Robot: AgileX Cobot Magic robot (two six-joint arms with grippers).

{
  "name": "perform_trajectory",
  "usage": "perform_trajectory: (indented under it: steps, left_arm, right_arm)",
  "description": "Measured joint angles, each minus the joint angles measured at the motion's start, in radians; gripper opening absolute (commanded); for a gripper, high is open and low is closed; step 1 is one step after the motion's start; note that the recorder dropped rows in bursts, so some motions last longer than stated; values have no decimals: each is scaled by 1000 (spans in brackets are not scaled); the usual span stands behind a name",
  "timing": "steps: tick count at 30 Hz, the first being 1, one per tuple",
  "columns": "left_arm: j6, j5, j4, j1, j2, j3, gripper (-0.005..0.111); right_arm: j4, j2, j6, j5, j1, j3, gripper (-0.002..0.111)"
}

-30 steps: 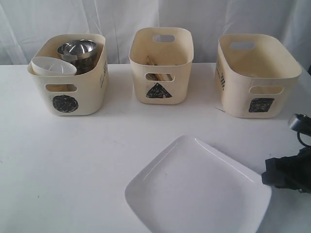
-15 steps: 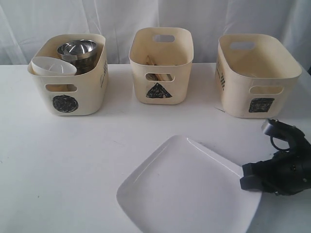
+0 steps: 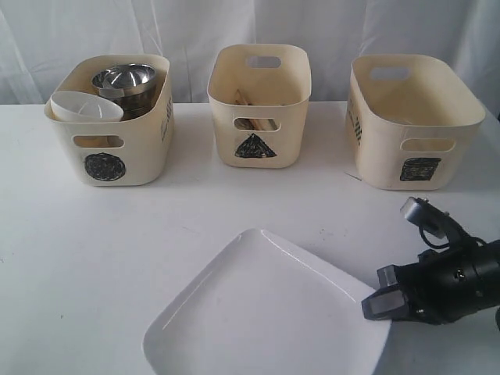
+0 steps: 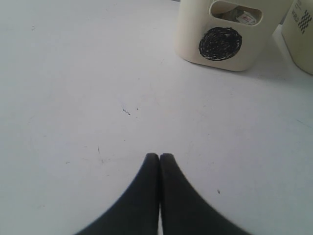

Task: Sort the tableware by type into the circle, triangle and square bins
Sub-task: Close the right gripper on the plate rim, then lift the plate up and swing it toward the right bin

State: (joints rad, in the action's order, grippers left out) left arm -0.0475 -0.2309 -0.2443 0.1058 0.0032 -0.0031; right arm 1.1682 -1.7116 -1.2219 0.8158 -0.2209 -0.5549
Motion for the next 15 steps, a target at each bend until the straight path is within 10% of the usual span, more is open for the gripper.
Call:
perform_trajectory:
  steps: [15]
  left_arm:
    - [0,0,-1,0,0,0,0]
  right_arm:
    - [12,40,-9,79,4,-55,0]
